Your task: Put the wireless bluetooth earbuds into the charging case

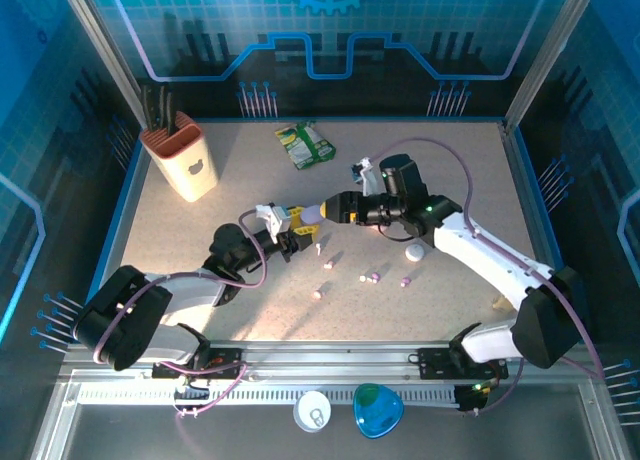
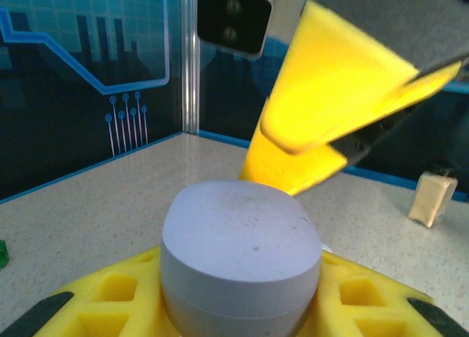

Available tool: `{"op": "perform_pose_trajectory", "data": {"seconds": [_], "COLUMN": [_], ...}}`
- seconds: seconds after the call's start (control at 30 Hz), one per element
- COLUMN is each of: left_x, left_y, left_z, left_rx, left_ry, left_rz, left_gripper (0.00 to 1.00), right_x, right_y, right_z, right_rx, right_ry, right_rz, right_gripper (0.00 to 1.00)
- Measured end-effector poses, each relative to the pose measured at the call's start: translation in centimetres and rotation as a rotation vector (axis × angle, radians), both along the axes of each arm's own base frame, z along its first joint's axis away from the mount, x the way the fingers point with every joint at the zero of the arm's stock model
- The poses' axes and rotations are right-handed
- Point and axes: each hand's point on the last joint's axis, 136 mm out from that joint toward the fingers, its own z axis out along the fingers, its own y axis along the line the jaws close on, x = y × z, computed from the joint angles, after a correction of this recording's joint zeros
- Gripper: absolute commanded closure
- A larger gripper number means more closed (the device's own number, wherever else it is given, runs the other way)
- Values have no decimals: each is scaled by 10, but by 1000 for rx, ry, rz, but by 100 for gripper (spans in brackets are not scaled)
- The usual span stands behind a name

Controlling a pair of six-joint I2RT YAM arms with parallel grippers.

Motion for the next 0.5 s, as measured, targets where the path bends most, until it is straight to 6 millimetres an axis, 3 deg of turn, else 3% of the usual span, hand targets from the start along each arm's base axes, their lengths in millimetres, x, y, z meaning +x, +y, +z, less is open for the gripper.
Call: {"op": "perform_pose_trajectory", "data": {"seconds": [0.13, 0.37, 0.5], "left_x": [1, -1, -4], "left_y": [-2, -4, -5], "left_z": [15, 25, 30], "left_rx": [-35, -56, -67], "left_ry": [-22, -53, -73], "left_rz": [-12, -31, -47], "left_gripper": [77, 78, 78], "right_x": [-4, -5, -3], "right_y": [8, 21, 22], "right_z": [1, 24, 28], "right_rx": [105, 243, 276], "right_ry": [53, 48, 59], "right_rz": [8, 20, 8], "right_gripper": [40, 46, 59]}}
